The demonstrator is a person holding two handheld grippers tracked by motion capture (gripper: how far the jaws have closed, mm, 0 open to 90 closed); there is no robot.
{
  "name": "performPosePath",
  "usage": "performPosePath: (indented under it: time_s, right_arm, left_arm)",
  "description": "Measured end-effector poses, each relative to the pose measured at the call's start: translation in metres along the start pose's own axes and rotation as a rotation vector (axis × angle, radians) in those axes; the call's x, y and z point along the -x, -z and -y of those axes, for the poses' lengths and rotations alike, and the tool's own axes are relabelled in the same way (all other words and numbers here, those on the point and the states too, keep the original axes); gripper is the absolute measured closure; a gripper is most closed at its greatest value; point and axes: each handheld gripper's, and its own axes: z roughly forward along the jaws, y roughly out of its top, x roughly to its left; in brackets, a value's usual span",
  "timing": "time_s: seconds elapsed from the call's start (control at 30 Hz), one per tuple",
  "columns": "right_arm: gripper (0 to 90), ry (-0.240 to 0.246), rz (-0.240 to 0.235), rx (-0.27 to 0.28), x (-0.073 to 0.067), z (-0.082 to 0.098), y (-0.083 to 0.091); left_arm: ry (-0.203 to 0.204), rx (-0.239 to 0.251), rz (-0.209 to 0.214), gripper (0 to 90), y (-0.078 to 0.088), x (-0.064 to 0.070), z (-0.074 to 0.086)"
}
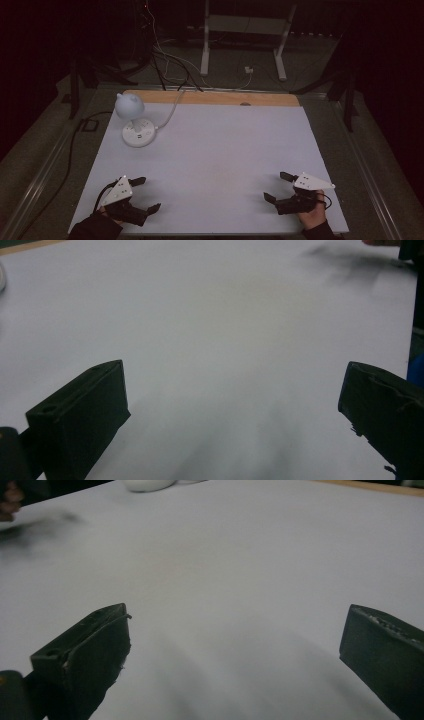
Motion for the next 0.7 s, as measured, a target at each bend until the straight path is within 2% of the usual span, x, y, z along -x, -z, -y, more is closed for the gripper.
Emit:
performPosePath:
  time_s: [0.07, 0.13, 0.33, 0.53, 0.7]
  right_arm:
    - [0.0, 0.018, 0.032, 0.022, -0.0001, 0.0004, 0.0008]
    - [0.0, 0.025, 0.036, 0.014, -0.0006, 0.0002, -0.0001]
    - [0.0, 0.037, 0.032, 0.023, -0.0015, -0.002, -0.0007]
    - [0.0, 0.023, 0.023, 0.023, -0.0012, -0.0022, 0.0007]
    - [0.0, 0.047, 0.033, 0.005, -0.0033, -0.0019, -0.0006]
  left_arm:
    - [-0.004, -0.006, -0.001, 0.2, -0.0009, 0.0, -0.0004]
    - [-0.003, -0.007, 0.002, 0.2, -0.0013, 0.0002, -0.0004]
    - [0.003, -0.007, 0.001, 0.2, -0.001, -0.0005, -0.0008]
    - [0.003, -0.004, 0.002, 0.2, 0.0002, -0.0003, -0.0014]
    - [-0.001, -0.021, 0.012, 0.2, -0.0012, 0.0003, -0.0014]
